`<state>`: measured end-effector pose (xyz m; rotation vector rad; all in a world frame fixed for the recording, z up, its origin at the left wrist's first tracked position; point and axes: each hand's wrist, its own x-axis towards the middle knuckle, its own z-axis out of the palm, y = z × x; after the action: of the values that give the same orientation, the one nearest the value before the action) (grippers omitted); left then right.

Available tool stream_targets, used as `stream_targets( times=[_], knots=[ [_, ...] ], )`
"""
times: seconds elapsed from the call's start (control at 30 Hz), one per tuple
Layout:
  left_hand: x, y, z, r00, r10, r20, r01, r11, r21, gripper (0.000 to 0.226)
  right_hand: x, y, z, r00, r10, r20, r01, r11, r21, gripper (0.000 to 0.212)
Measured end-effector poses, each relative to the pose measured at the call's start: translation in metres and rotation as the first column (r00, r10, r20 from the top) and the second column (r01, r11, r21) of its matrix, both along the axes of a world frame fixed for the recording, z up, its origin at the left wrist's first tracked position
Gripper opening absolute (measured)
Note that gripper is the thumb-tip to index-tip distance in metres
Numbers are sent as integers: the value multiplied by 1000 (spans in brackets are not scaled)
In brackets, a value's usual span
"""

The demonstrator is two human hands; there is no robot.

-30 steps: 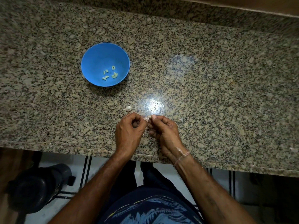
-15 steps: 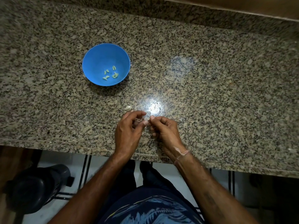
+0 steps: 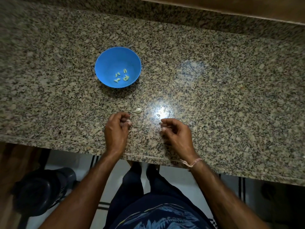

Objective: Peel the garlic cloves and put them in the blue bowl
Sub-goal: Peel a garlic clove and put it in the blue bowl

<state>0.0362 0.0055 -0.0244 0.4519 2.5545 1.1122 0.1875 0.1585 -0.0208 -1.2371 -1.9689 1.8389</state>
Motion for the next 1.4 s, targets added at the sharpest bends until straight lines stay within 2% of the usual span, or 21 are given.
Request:
stream_targets(
  times=[0.1,0.2,0.3,0.37,0.5,0.63,0.73,0.8,0.97,1.13,1.23,1.4],
  knots=[
    [22,-4,0,998,-56,-22,56,998,3,22,14,12,2,1000,-12,14,9,969,248,33],
    [46,-3,-3,996,-87,15,87,996,1,26,32,31,-6,992,-49,120,-14,877,479,44],
    [54,5,-7,991,-133,8,133,991,-4,31,45,37,-15,970,-89,227,-48,844,534,56],
    [54,12,-6,989,-148,-3,148,989,3,30,40,31,-17,967,-85,241,-69,822,566,51],
    [50,28,-5,989,-150,1,150,989,4,28,4,5,-16,983,21,182,-121,823,555,34],
    [46,37,-7,989,-145,-9,145,989,-20,27,-26,-10,-9,984,141,107,-175,864,472,31],
    [45,38,-6,989,-144,-44,143,990,-8,28,-21,3,-7,996,81,43,-91,910,405,34],
    [43,38,-6,986,-151,-71,151,989,-2,25,-8,14,-8,998,31,52,-48,924,378,35],
    [37,45,-12,962,-234,-139,225,971,-76,6,10,23,-10,997,33,72,-56,937,344,38],
    [35,49,-13,938,-293,-183,259,947,-188,8,0,10,-6,975,209,73,-221,906,360,47],
    [37,40,-11,972,-191,-137,177,978,-109,11,-17,2,-10,945,305,116,-323,828,459,54],
    [43,22,-2,996,-62,-57,61,998,-16,9,-47,9,-16,938,327,117,-337,775,535,56]
  ],
)
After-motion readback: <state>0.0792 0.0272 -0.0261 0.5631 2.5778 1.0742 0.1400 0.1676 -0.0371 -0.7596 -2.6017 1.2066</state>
